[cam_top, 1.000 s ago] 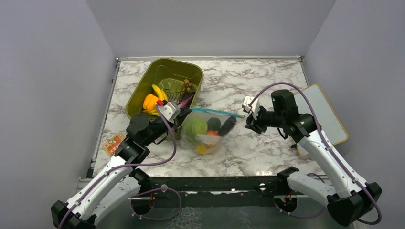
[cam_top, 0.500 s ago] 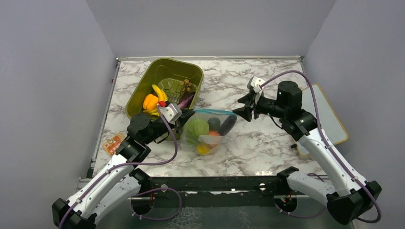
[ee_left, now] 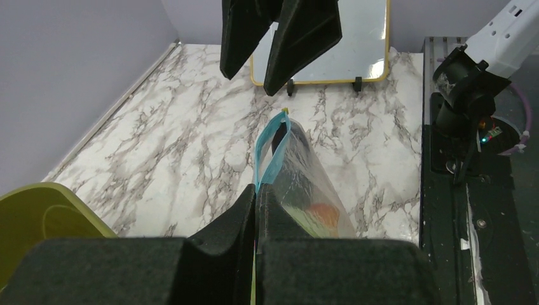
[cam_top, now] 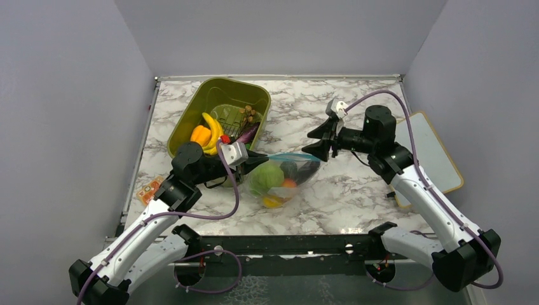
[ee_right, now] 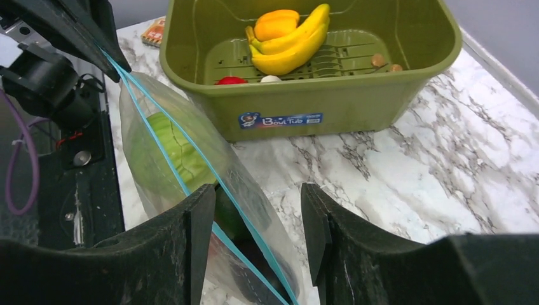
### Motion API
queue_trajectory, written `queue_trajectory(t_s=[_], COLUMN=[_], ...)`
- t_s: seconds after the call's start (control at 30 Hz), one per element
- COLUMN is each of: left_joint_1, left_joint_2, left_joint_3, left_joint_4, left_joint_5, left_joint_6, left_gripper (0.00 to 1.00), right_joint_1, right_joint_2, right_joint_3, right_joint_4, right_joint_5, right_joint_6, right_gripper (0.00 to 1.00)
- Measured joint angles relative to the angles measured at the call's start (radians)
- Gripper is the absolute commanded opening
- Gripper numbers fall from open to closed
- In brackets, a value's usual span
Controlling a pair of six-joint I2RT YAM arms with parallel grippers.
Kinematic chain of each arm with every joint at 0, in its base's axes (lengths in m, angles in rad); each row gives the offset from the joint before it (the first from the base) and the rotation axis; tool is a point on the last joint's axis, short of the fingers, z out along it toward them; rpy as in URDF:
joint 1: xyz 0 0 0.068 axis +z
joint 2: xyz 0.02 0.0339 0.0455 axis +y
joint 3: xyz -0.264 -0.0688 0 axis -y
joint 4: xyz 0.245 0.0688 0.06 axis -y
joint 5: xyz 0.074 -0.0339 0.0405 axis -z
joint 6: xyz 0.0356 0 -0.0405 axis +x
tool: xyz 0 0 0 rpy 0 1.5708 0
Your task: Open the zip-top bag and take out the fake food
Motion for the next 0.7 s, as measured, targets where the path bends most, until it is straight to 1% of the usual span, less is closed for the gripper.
queue_trajectory(t_s=[0.3, 0.7], left_joint_1=[0.0, 0.0], left_joint_2=[0.0, 0.0], left_joint_3=[0.001, 0.001], left_joint_4=[-0.011, -0.016], left_joint_5=[0.027, 0.029], left_joint_6=[0.011, 0.016], left_gripper=[0.0, 0.0], right_joint_1=[0.0, 0.005], right_joint_2=[0.079, 0.121], right_joint_3=[-0.002, -0.019], right_joint_4=[-0.041, -0.044], right_joint_5=[-0.064, -0.138], right_joint_6=[-0.026, -0.026], right_gripper=[0.51, 0.49])
